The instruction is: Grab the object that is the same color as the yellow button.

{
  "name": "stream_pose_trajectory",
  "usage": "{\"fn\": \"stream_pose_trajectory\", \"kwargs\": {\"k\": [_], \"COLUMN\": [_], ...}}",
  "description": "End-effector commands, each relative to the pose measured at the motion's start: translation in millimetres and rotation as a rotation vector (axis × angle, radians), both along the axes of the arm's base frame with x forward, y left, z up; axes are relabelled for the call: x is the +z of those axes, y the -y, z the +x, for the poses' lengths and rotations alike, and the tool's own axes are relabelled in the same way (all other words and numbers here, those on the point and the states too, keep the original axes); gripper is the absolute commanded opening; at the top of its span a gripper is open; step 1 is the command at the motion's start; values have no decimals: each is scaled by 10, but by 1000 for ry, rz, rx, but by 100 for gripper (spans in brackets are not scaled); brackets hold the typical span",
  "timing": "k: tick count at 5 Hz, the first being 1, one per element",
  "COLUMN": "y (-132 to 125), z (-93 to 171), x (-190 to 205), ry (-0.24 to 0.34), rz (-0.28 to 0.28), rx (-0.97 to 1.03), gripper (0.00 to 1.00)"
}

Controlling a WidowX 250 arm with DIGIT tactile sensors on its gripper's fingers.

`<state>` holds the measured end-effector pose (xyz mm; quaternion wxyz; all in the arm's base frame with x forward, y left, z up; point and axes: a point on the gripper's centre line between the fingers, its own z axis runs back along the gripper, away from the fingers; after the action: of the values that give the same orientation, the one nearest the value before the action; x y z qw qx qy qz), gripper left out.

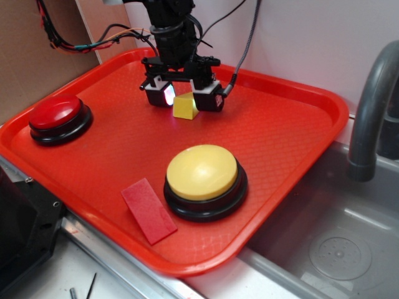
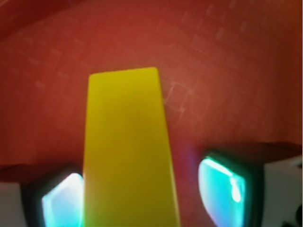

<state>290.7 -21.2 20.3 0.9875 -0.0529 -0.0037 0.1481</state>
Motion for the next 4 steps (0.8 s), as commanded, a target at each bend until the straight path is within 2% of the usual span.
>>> {"fn": "stream_pose_trajectory", "kwargs": {"k": [1,2,3,4], "y": [54,44,49,96], "z": [-1,-23,-187,-534], "x": [-16,-48,110,606], "ry": [10,-6,-19,27], "rz": [18,22,24,-39], "rx": [-52,-83,-146,-318], "gripper": [57,0,0,0]}}
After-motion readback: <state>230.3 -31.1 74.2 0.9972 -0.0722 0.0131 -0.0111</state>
